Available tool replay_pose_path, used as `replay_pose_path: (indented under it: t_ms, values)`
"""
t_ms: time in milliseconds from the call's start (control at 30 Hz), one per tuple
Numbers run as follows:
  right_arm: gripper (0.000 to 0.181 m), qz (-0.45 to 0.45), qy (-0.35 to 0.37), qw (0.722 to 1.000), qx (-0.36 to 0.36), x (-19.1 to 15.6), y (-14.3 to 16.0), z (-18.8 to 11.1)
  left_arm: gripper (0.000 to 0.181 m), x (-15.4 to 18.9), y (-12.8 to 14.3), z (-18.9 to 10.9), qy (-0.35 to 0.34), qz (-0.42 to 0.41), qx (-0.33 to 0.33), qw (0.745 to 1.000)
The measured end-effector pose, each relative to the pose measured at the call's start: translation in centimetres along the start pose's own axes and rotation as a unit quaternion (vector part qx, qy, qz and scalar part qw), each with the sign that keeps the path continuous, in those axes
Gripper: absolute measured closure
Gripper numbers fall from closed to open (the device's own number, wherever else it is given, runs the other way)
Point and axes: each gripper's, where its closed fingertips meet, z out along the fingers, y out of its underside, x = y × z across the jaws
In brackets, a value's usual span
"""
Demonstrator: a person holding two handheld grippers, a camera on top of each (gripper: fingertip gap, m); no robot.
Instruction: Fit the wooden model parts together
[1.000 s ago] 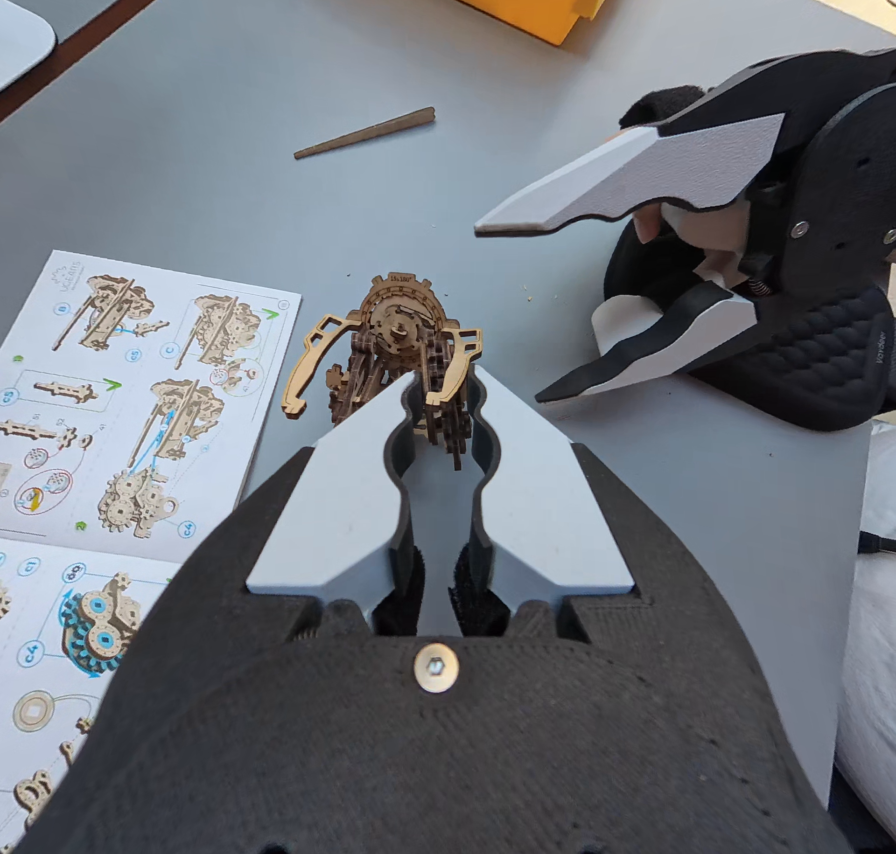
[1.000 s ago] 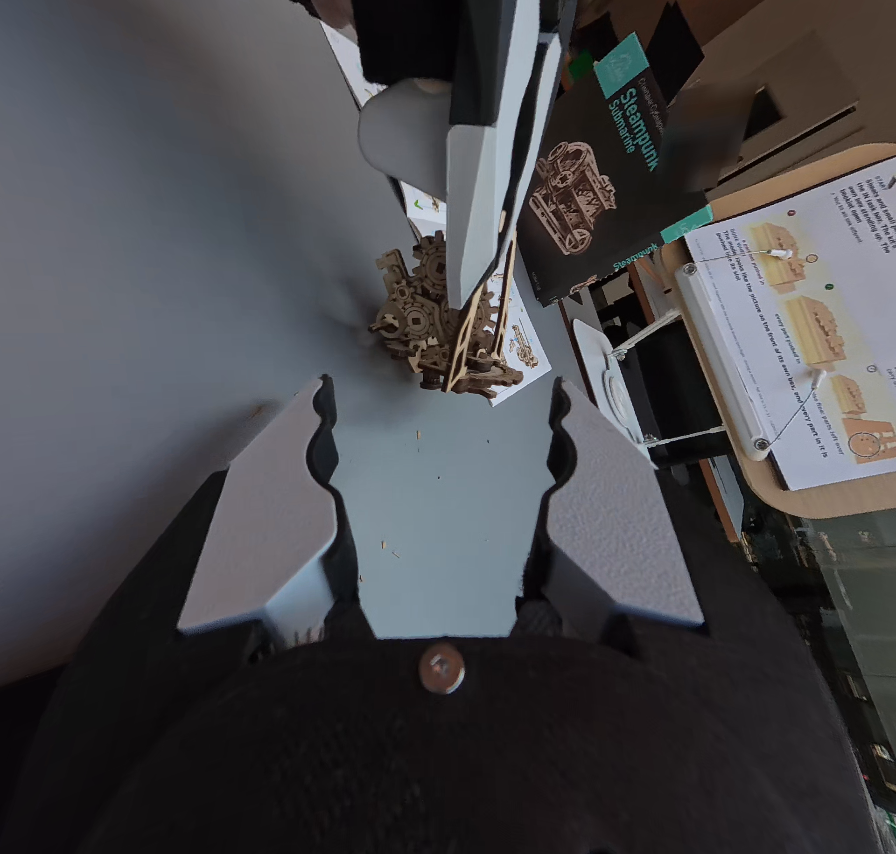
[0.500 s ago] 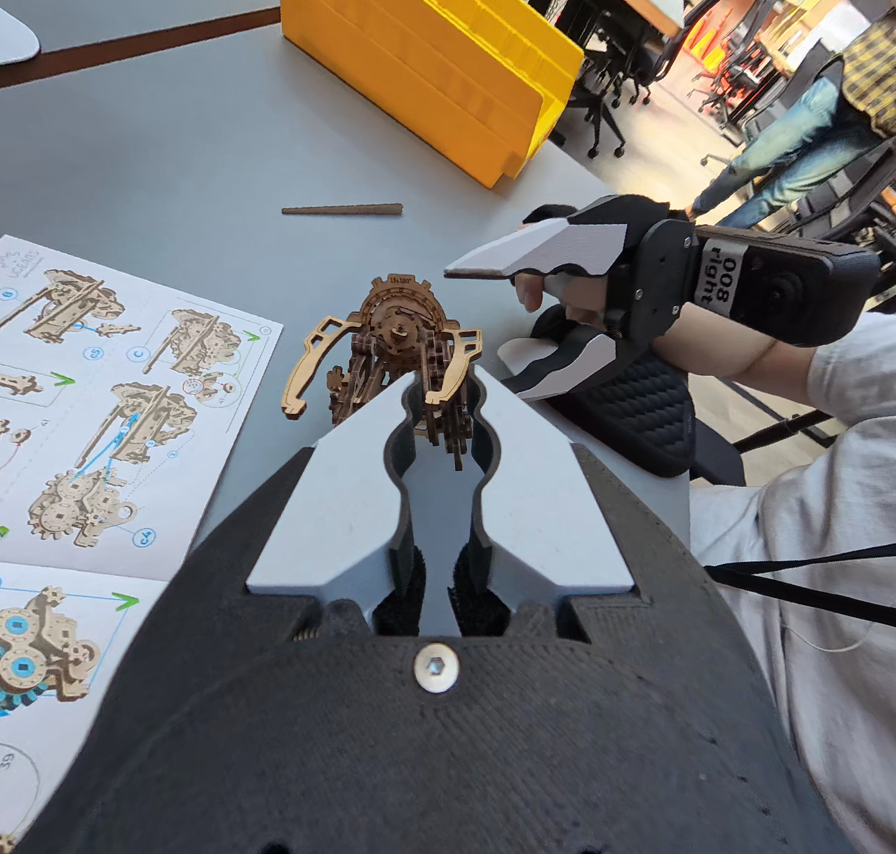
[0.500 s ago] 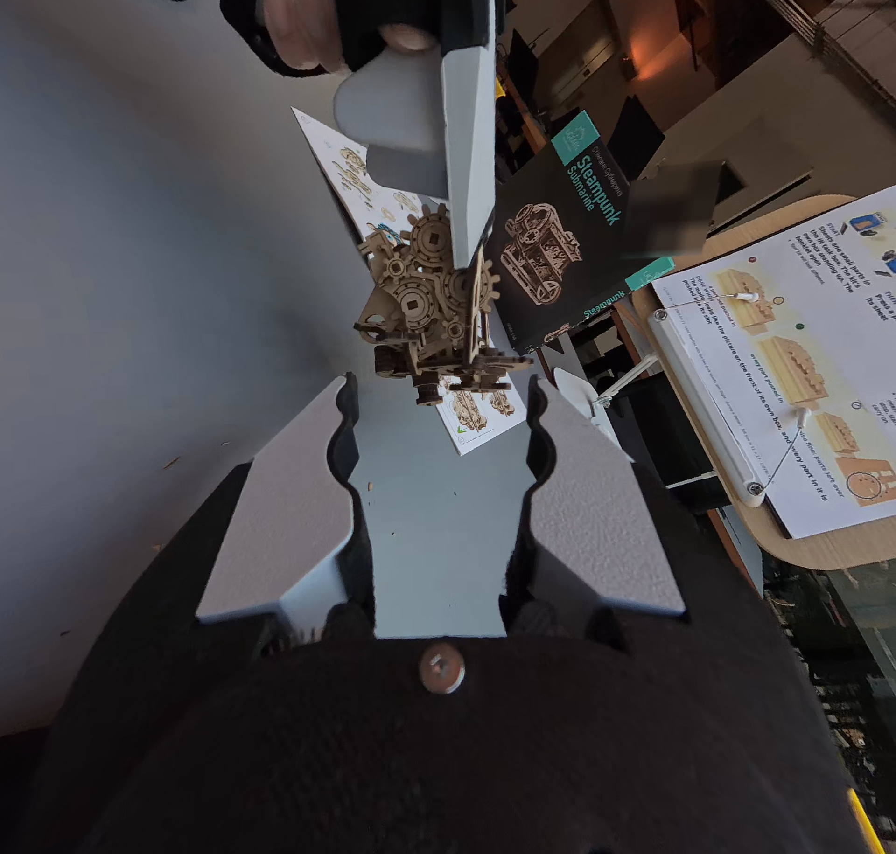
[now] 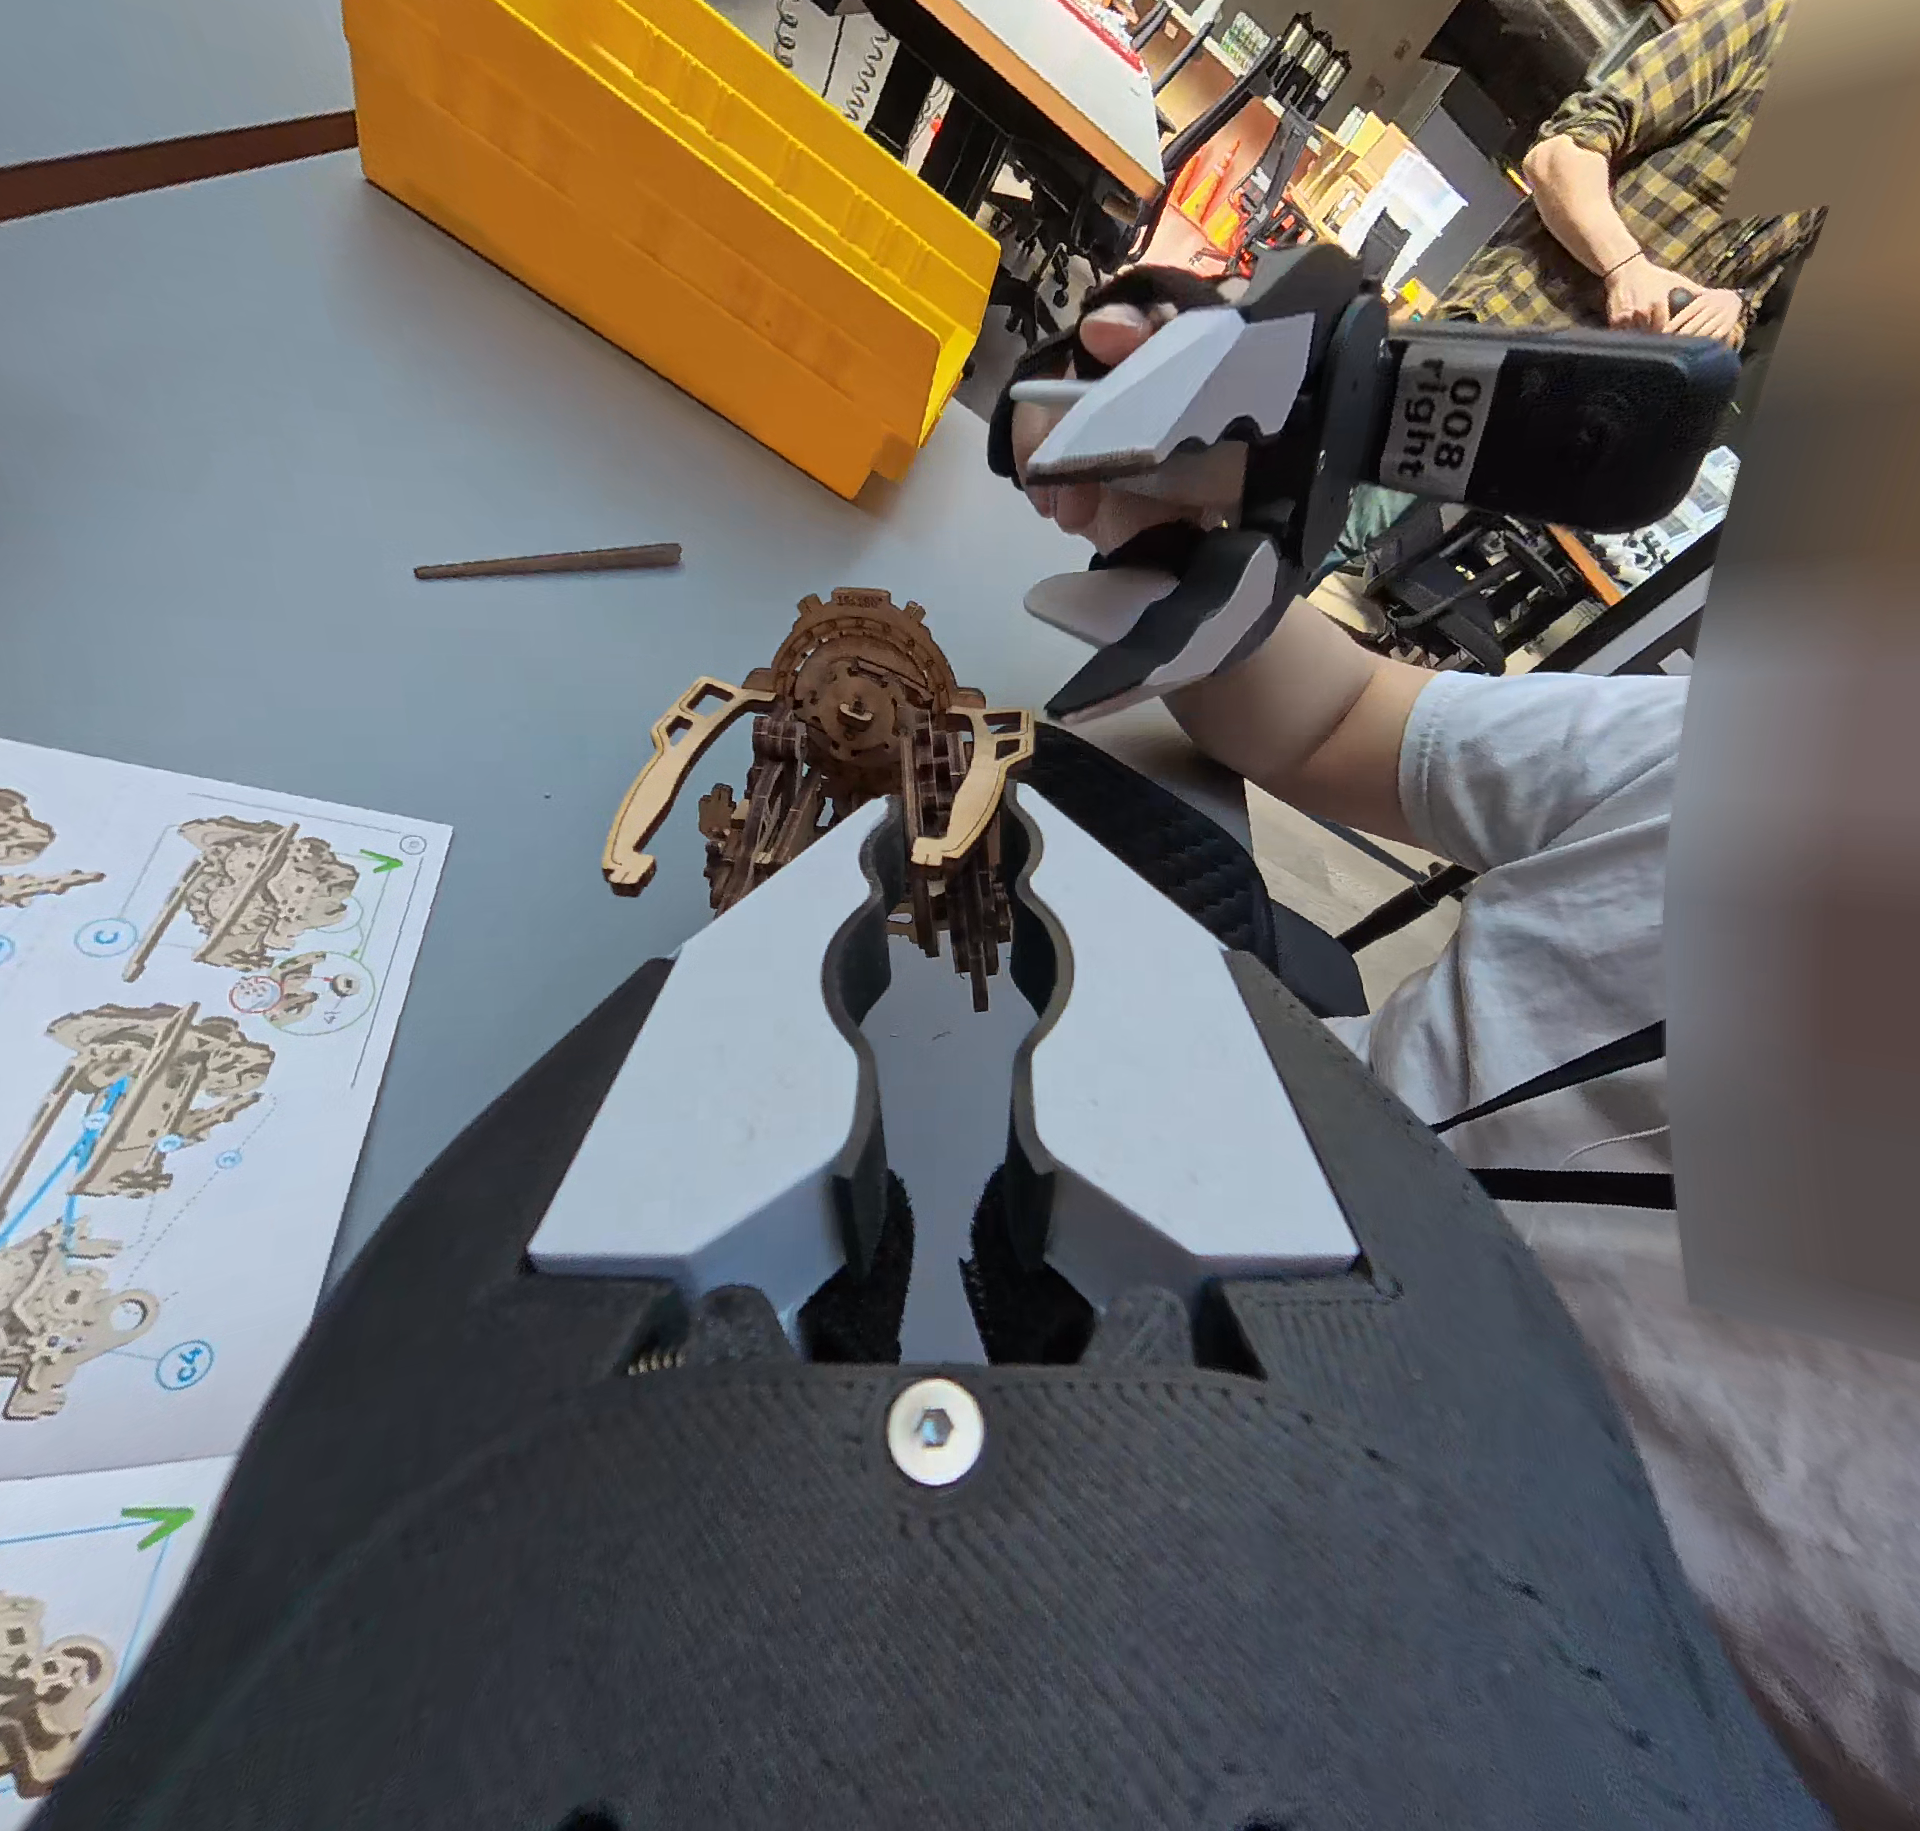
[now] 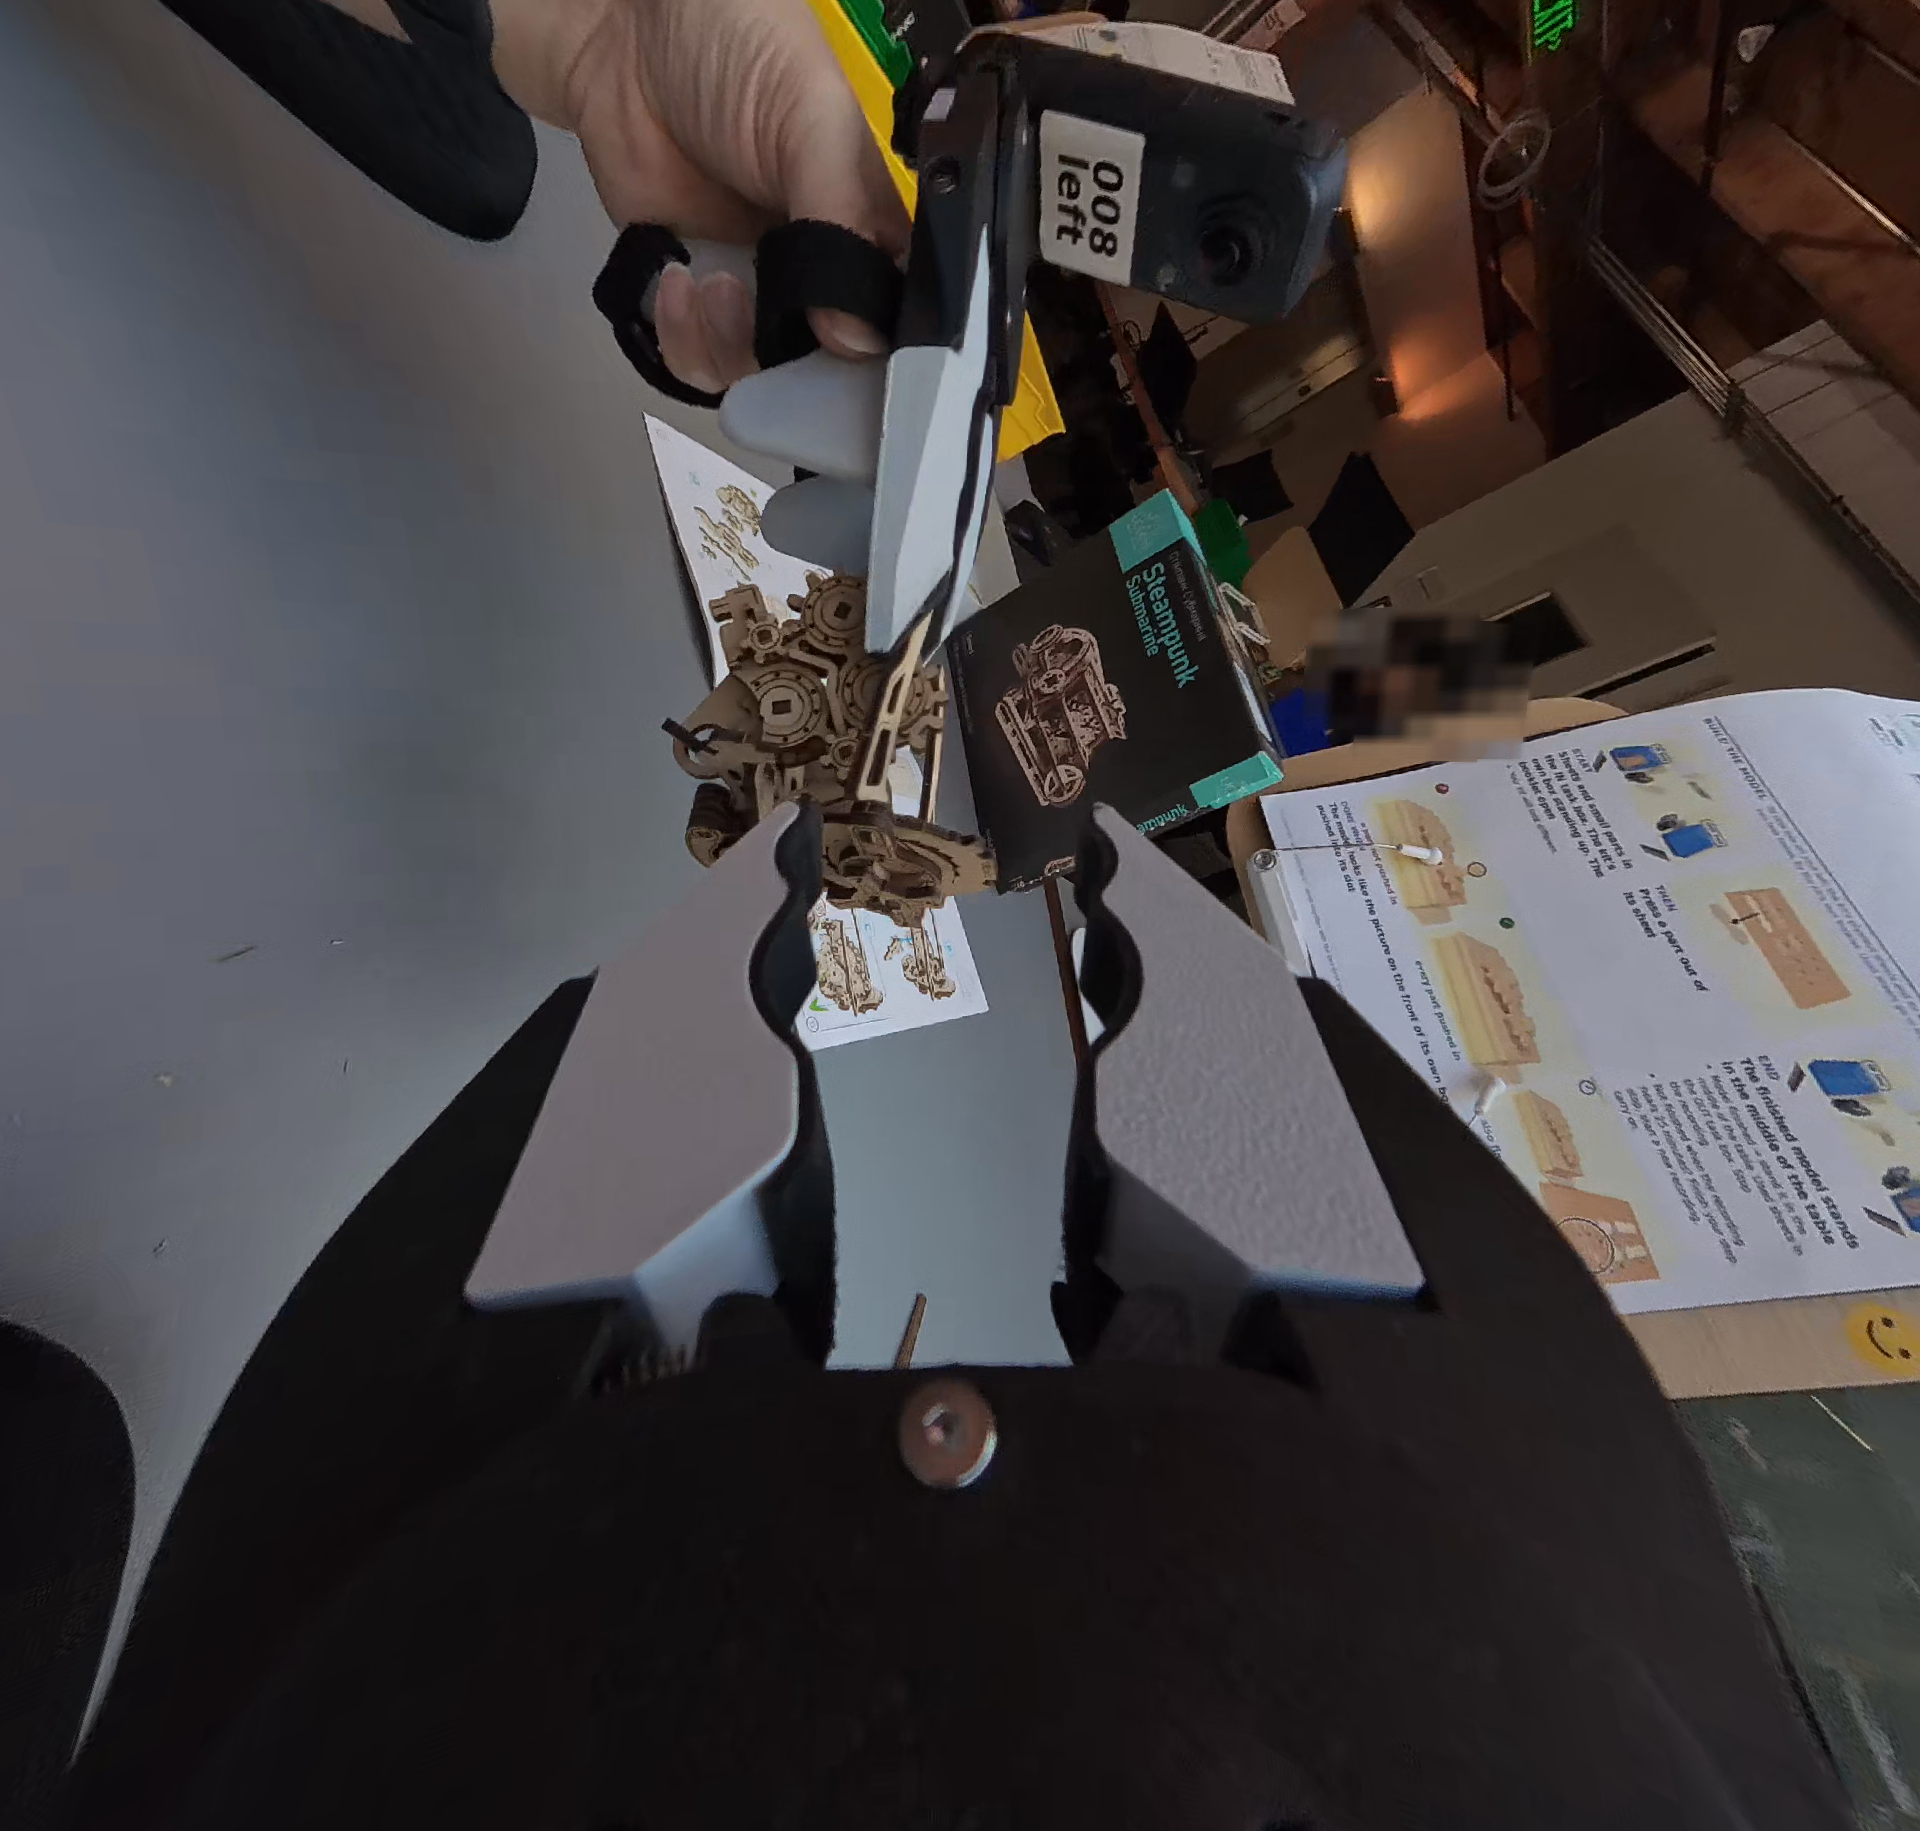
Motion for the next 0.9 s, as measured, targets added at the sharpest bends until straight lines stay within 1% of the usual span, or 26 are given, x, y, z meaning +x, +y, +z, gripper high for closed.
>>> replay_pose_path:
  t_ms: [33,67,100,133,167,200,233,267,333,400,500,600,667,733,767,833,900]
  values:
    - [0.135,0.016,-0.006,1.000,0.018,1.0,-0.5,-0.5,0.165,0.2,-0.4,0.0,0.006,0.005,0.000,1.000]
    - [0.139,0.046,-0.006,0.998,0.050,2.4,-1.3,-1.1,0.165,0.5,-0.7,-0.1,0.011,0.012,-0.001,1.000]
    - [0.138,0.089,0.007,0.992,0.093,4.5,-2.3,-2.1,0.165,0.8,-1.0,-0.1,0.017,0.024,-0.002,1.000]
    - [0.137,0.146,0.028,0.978,0.145,7.1,-3.2,-3.4,0.165,1.3,-1.3,0.0,0.024,0.038,-0.003,0.999]
    - [0.141,0.208,0.040,0.956,0.203,9.6,-4.1,-5.1,0.165,1.7,-1.6,0.0,0.028,0.051,-0.006,0.998]
    - [0.163,0.263,0.029,0.928,0.263,11.4,-4.9,-7.0,0.165,2.0,-1.8,0.0,0.027,0.065,-0.010,0.997]
    - [0.172,0.297,0.010,0.900,0.319,12.8,-5.8,-8.7,0.165,2.3,-2.0,0.0,0.027,0.081,-0.014,0.996]
    - [0.181,0.304,-0.004,0.890,0.339,13.5,-6.2,-9.7,0.165,2.8,-2.2,0.1,0.030,0.097,-0.020,0.995]
    - [0.181,0.278,0.010,0.913,0.298,14.0,-5.6,-9.8,0.166,3.6,-2.6,0.3,0.034,0.130,-0.033,0.990]
    - [0.181,0.259,0.003,0.929,0.264,13.3,-5.9,-9.9,0.166,4.6,-3.4,0.5,0.036,0.165,-0.036,0.985]
    - [0.144,0.222,-0.041,0.941,0.251,11.0,-7.4,-9.9,0.166,6.2,-4.4,0.7,0.046,0.217,-0.037,0.974]
    - [0.105,0.135,-0.068,0.971,0.186,7.5,-7.9,-7.9,0.166,7.2,-5.1,0.7,0.042,0.235,-0.036,0.970]
    - [0.108,0.031,-0.068,0.987,0.142,4.9,-8.1,-6.8,0.166,7.7,-5.8,0.4,0.047,0.212,-0.020,0.976]
    - [0.115,-0.067,-0.038,0.993,0.086,3.7,-7.9,-5.6,0.165,7.7,-6.2,0.0,0.050,0.173,-0.005,0.984]
    - [0.117,-0.094,-0.034,0.993,0.067,3.2,-7.9,-5.2,0.166,7.5,-6.3,-0.1,0.048,0.154,0.000,0.987]
    - [0.116,-0.110,-0.041,0.992,0.038,2.2,-7.8,-4.4,0.165,7.0,-6.3,-0.2,0.053,0.122,0.004,0.991]
    - [0.119,-0.131,-0.031,0.991,0.014,2.2,-7.1,-3.8,0.166,6.9,-6.2,-0.1,0.067,0.096,0.005,0.993]
